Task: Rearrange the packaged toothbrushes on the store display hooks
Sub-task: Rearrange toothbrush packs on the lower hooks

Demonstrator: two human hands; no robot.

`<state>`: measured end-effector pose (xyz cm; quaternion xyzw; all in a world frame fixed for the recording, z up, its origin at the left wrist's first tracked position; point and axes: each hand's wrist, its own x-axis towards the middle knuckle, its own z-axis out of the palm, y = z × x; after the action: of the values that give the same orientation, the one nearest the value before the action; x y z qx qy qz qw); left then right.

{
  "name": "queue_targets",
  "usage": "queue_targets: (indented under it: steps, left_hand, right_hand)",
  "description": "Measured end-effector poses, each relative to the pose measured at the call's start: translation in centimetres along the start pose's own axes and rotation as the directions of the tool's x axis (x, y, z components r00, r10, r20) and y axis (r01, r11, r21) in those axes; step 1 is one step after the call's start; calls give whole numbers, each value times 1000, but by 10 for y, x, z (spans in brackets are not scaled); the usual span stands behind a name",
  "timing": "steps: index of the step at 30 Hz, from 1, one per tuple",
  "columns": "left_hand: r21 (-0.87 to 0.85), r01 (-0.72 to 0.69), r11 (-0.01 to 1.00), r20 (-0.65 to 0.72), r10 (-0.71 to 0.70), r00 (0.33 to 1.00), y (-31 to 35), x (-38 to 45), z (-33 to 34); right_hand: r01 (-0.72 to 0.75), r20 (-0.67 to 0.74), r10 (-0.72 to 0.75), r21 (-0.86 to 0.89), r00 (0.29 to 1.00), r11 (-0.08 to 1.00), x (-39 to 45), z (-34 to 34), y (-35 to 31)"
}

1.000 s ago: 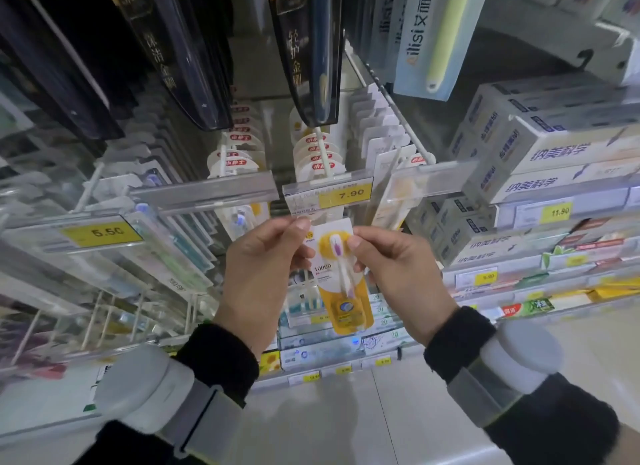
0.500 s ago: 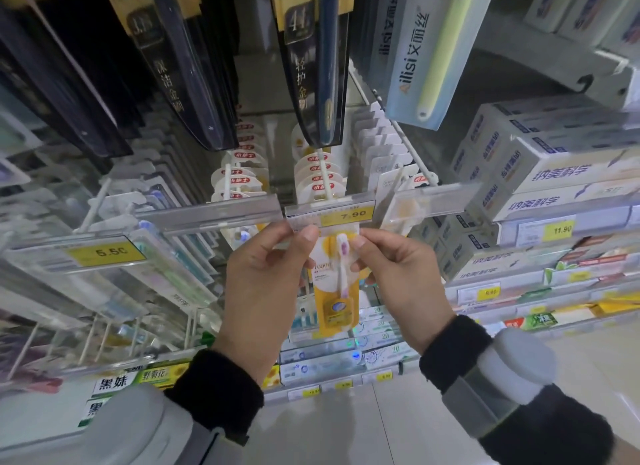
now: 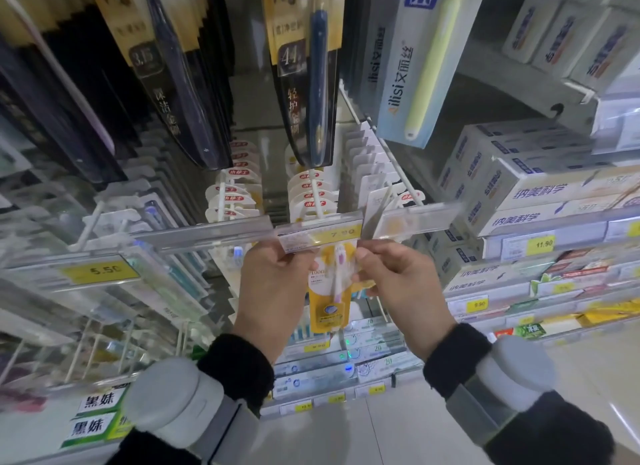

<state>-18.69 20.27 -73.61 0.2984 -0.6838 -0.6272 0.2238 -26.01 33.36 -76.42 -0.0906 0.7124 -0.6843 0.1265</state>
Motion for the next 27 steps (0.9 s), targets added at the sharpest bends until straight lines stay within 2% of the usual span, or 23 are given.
queue_targets:
  steps: [3, 5, 7, 9, 19, 27]
  left_hand:
    - [25, 14, 1000, 12, -14, 1000, -5, 0, 0]
    - [41, 12, 999, 30, -13, 999, -9, -2, -1]
    - [39, 10, 999, 41, -12, 999, -11, -4, -2]
    - [33, 4, 999, 43, -5, 999, -10, -5, -2]
    - [15, -60, 998, 106, 58, 993, -7, -9, -3]
    - [-16, -55, 998, 121, 56, 991, -14, -12, -11]
  right_hand:
    - [34, -252, -46, -51, 967, 998, 4, -14, 6]
    - [24, -288, -26, -9, 957, 1000, 10, -20, 3]
    - [4, -198, 2, 31, 980, 999, 16, -23, -4]
    - [23, -122, -29, -46, 992, 999, 22, -25, -10]
    - [50, -49, -54, -89, 997, 995, 7, -40, -10]
    - [49, 59, -47, -27, 997, 998, -16, -49, -6]
